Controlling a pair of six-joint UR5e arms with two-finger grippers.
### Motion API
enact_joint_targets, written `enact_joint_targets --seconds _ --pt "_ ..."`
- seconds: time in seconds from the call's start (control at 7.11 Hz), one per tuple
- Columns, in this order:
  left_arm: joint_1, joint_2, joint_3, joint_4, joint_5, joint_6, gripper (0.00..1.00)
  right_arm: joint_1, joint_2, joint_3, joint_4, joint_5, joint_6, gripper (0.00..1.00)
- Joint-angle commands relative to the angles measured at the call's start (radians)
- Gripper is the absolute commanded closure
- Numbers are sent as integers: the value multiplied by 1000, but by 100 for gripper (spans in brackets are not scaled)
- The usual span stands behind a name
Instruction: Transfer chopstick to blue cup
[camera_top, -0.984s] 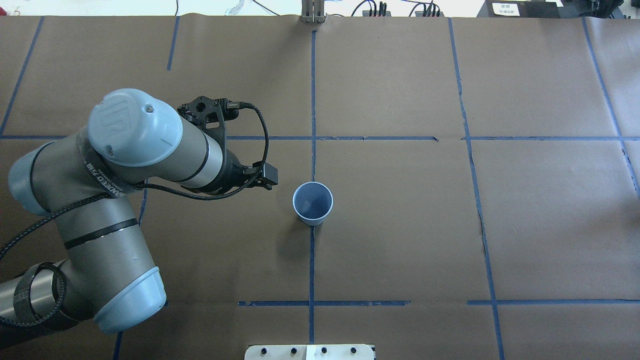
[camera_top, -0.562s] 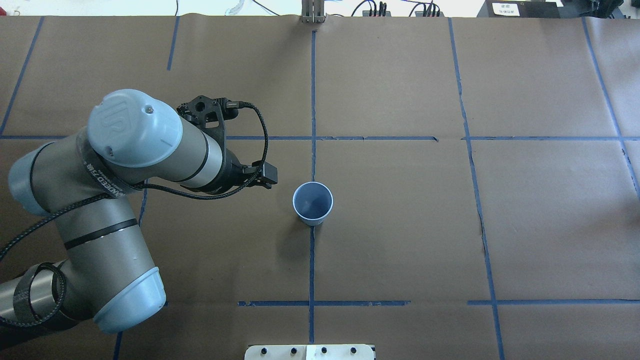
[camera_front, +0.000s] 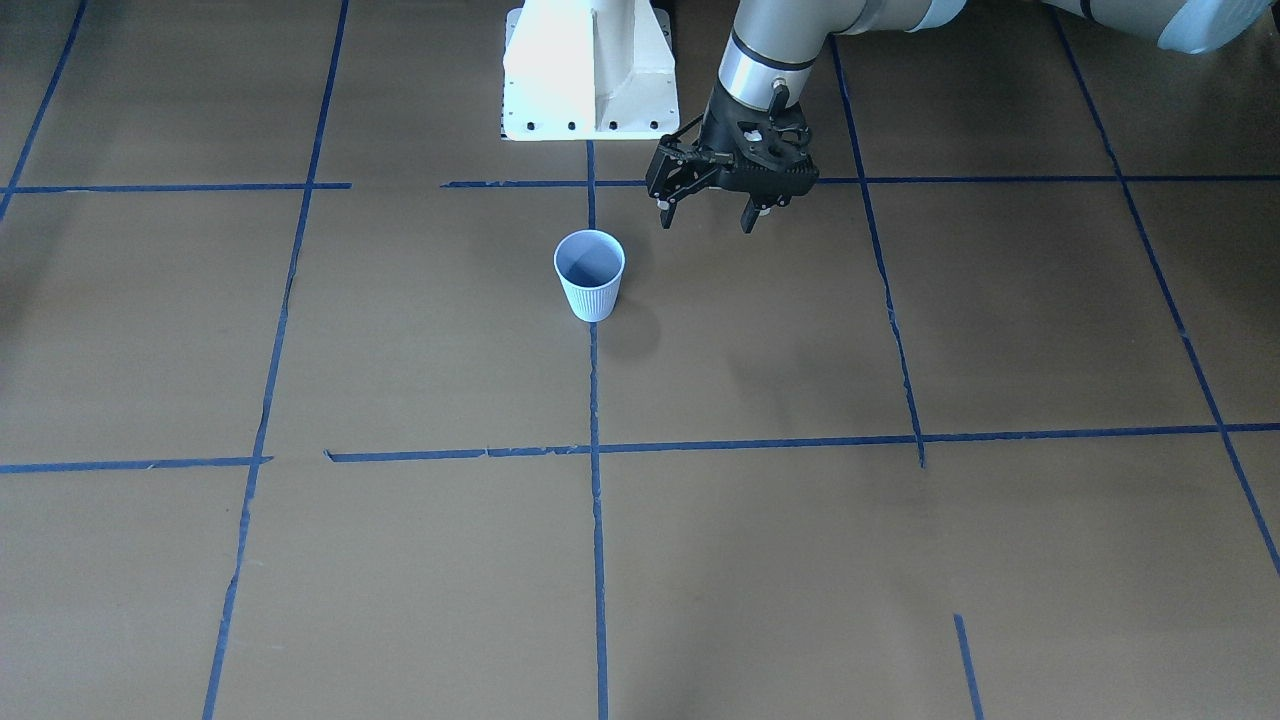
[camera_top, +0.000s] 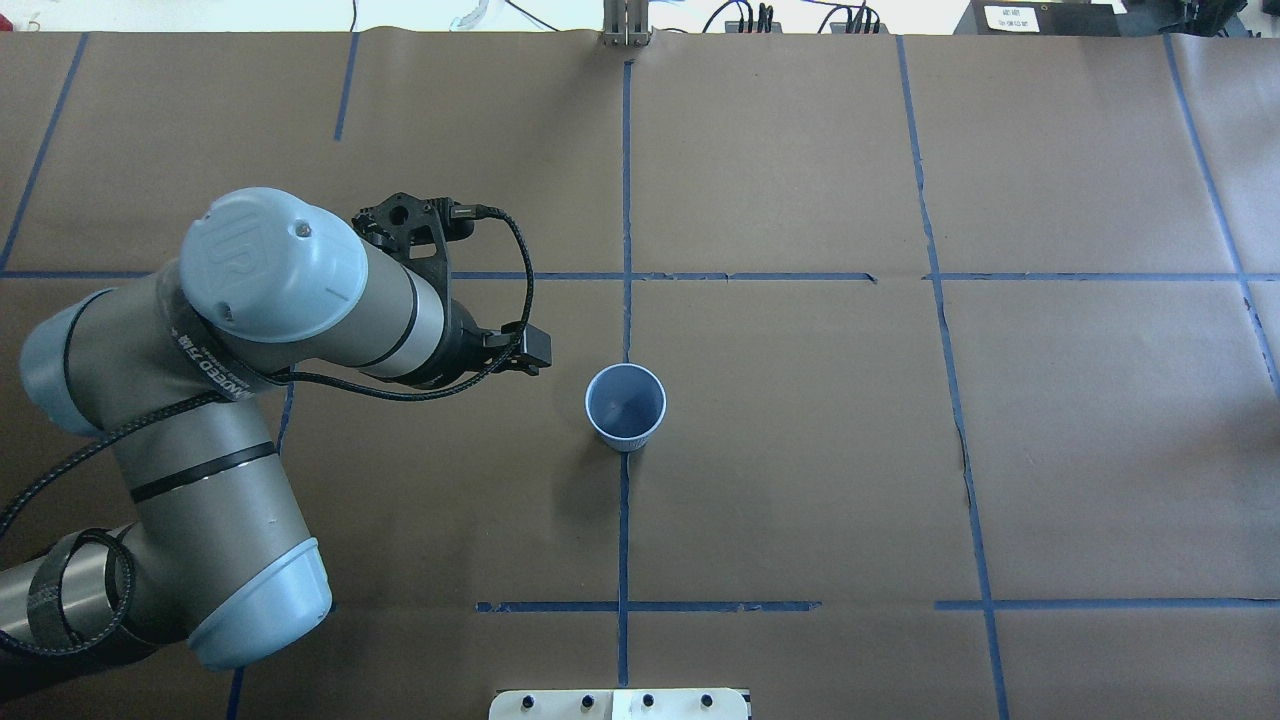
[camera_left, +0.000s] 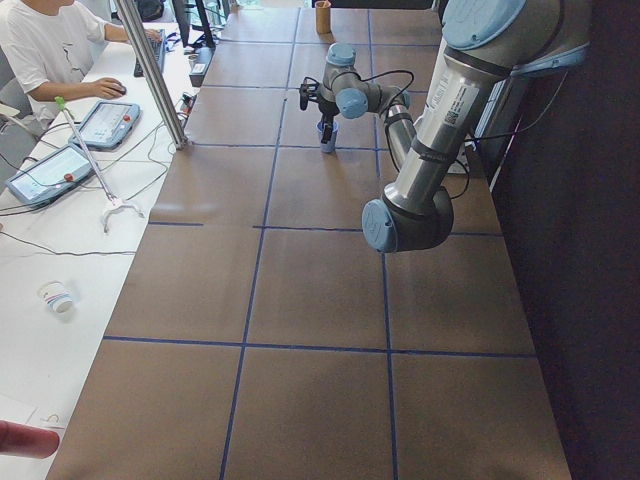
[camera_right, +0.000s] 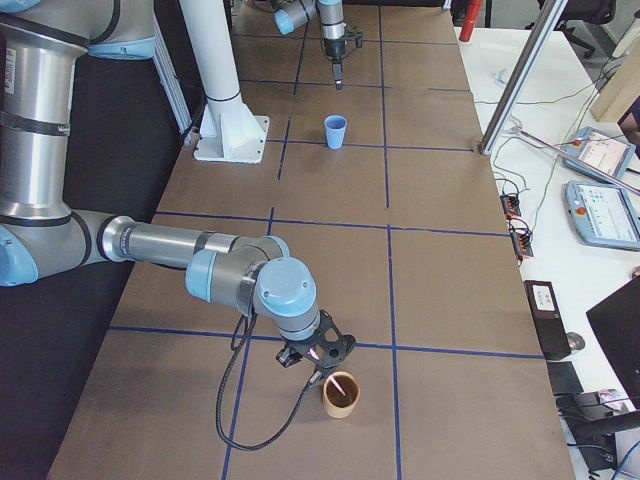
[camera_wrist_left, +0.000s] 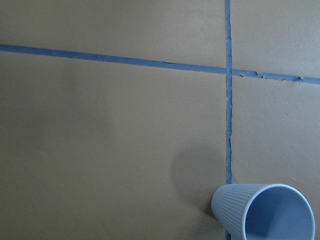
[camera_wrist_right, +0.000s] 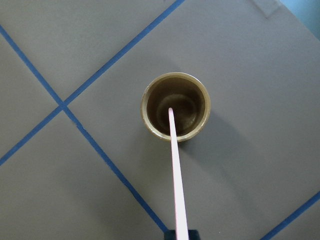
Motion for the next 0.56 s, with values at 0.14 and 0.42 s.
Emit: enact_joint_targets --seconds 0.14,0.42 --pt "1 -1 -2 0 3 -6 0 58 -4 218 -215 -1 -40 100" --pt "6 0 -2 -21 4 -29 0 60 -7 359 -304 9 -38 100"
